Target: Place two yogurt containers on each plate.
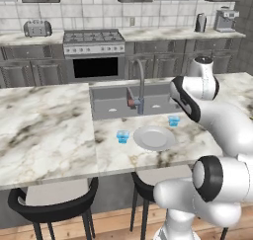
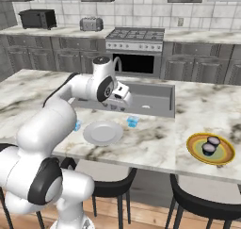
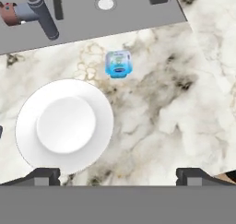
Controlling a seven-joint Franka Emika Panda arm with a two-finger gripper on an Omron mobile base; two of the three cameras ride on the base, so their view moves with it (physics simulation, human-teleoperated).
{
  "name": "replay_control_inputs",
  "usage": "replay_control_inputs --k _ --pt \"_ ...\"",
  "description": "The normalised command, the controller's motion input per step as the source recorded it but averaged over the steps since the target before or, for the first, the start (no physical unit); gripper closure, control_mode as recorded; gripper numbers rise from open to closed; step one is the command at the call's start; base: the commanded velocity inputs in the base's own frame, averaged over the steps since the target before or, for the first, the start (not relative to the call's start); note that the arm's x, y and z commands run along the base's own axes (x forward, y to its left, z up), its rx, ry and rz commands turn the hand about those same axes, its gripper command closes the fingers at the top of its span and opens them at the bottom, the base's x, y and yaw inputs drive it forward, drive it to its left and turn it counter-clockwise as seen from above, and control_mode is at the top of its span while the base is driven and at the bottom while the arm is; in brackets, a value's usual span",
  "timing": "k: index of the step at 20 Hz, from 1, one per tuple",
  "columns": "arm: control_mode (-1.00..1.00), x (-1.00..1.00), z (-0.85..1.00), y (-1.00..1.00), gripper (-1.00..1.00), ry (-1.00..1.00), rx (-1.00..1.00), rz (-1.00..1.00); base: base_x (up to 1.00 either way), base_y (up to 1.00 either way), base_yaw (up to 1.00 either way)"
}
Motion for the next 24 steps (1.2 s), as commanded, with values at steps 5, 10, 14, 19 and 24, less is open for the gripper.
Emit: replay_control_inputs --k 5,10,14,19,24 --pt "-1.00 0.04 -0.06 0.00 -1.00 0.00 -0.02 -0.04 0.00 0.00 0.00" --pt "-1.00 0.09 -0.32 -0.06 -1.00 0.00 0.10 0.06 0.00 0.00 0.00" --pt "-1.00 0.27 -0.43 -0.10 -1.00 0.00 0.03 0.15 0.00 0.00 0.00" --pt "-1.00 0.21 -0.18 -0.10 -1.00 0.00 -0.02 0.08 0.00 0.00 0.00" --pt "-1.00 0.34 -0.16 -0.16 -1.00 0.01 0.00 0.07 0.00 0.00 0.00"
